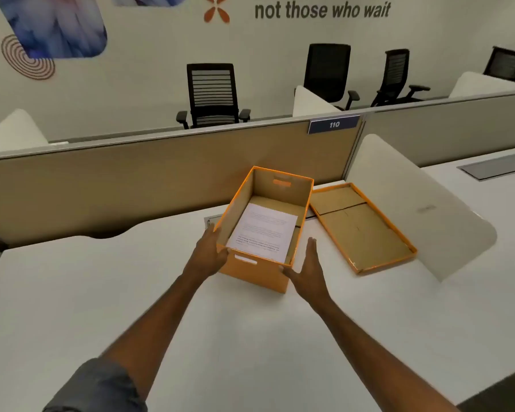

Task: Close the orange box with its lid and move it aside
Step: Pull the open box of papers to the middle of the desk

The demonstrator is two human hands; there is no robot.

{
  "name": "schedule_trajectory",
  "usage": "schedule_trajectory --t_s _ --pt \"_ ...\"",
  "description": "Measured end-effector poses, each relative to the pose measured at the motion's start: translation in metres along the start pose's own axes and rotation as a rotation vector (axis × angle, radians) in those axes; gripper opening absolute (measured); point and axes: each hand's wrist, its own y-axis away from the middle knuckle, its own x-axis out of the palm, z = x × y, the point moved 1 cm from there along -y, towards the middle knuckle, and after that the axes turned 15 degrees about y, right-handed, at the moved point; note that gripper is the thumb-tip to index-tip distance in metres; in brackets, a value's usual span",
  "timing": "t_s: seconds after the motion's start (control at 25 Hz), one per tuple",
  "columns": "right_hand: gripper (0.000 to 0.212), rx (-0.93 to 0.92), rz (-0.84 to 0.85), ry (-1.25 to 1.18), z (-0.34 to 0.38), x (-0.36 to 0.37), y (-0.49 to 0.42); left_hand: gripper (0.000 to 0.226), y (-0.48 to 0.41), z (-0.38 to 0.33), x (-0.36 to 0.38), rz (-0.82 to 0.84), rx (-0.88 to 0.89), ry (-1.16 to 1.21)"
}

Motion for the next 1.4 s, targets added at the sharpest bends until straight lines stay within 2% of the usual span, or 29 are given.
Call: schedule_trajectory --t_s 0.08,0.24,0.36,0.44,0.56,0.68,0.92,1.08,1.4 --pt "0.113 0.051 0.034 -0.035 -0.009 0.005 -0.021 0.060 -0.023 0.007 -0.004 -0.013 -0.054 0.013" --pt "0.113 0.192 0.165 -0.171 -0.020 0.010 -0.043 0.072 -0.055 0.023 -0.014 0.035 -0.253 0.029" --pt "0.093 0.161 0.232 -0.256 -0.028 0.010 -0.057 0.073 -0.073 0.038 -0.017 0.142 -0.342 0.039" --pt "0.084 0.139 0.250 -0.265 -0.031 0.008 -0.061 0.075 -0.078 0.044 -0.017 0.162 -0.368 0.115" --pt "0.089 0.114 0.250 -0.271 -0.028 0.004 -0.060 0.072 -0.078 0.045 -0.015 0.155 -0.355 0.244" --pt "0.080 0.093 0.246 -0.228 -0.030 -0.002 -0.061 0.070 -0.070 0.047 -0.015 0.110 -0.350 0.328" --pt "0.075 0.005 0.347 -0.103 -0.026 -0.027 -0.048 0.073 -0.017 0.047 -0.015 -0.003 -0.369 0.358" --pt "0.083 -0.051 0.365 -0.058 -0.020 -0.036 -0.012 0.076 0.042 0.039 -0.010 -0.113 -0.320 0.335" --pt "0.090 -0.098 0.491 -0.024 -0.020 -0.045 0.079 0.065 0.171 0.024 -0.002 -0.180 -0.210 0.272"
